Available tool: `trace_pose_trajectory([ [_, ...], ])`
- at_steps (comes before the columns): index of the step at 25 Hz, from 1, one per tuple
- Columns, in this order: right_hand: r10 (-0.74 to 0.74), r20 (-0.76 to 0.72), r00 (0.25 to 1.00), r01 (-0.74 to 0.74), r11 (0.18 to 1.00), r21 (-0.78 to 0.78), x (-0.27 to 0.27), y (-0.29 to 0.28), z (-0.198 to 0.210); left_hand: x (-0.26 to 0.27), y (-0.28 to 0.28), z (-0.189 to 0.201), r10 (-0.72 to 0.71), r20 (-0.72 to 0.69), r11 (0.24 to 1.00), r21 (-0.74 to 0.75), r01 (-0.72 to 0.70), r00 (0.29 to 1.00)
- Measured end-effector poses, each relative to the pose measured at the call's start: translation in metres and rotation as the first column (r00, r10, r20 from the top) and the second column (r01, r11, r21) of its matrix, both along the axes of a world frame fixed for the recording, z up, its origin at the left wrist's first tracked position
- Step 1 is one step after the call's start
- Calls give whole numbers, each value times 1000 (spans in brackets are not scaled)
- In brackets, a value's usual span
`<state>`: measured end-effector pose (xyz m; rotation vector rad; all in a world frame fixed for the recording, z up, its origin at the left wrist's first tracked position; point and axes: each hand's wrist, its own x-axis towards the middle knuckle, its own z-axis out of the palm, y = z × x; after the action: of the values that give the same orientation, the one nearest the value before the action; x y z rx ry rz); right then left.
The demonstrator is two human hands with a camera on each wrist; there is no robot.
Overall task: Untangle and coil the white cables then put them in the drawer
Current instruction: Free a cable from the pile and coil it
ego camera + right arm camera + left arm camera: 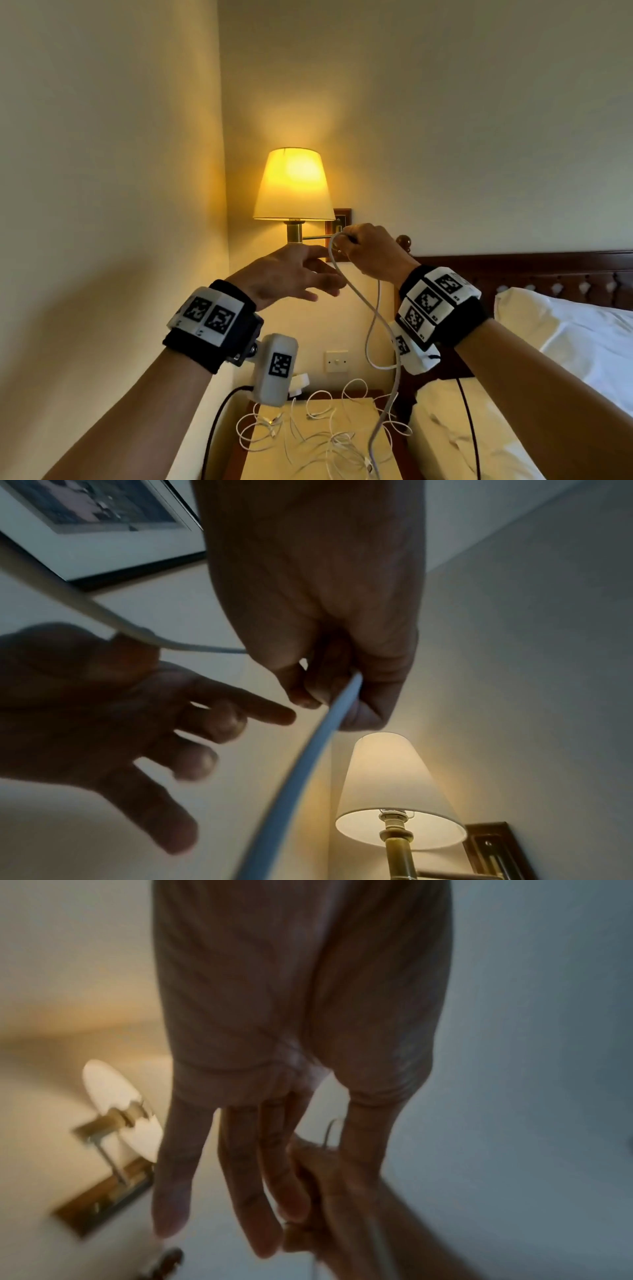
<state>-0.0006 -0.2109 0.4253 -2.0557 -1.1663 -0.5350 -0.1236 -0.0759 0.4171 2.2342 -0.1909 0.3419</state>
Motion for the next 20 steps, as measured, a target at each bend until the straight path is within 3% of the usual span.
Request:
trace_pose_trajectory([
  [2, 21, 29, 999, -19, 998, -53, 4, -1, -5, -5, -3, -2, -137, -46, 949, -292, 117, 990],
  [4, 47, 82, 996, -37, 992, -123, 8, -2, -12, -3, -3, -3, -93, -59, 881, -469, 54, 994],
  [5, 63, 79, 995, -51, 987, -150, 9, -3, -15, 1, 0, -3, 45, -46, 884, -463, -61, 998],
  [7, 71, -6, 997, -71, 985, -155, 14, -10, -19, 7, 11, -2, 380, 40, 863, -375, -338, 924],
  [10, 77, -184, 980, -89, 994, -57, 33, -36, -27, -5, 42, 2, 619, 103, 737, -416, -532, 778],
  [12, 103, -273, 956, -87, 994, 69, 41, -51, -30, -15, 58, 4, 635, 52, 720, -401, -566, 771],
  [15, 168, -235, 957, -123, 973, 194, 35, -47, -23, -17, 49, 13, 592, 48, 786, -254, -563, 805],
  [18, 215, -108, 971, -197, 968, 154, 16, -19, -9, -1, 16, 22, 524, 238, 850, -90, -518, 818],
  [20, 205, -31, 978, -201, 975, 93, 3, -2, -2, 9, -5, 17, 363, 266, 920, 49, -389, 893],
])
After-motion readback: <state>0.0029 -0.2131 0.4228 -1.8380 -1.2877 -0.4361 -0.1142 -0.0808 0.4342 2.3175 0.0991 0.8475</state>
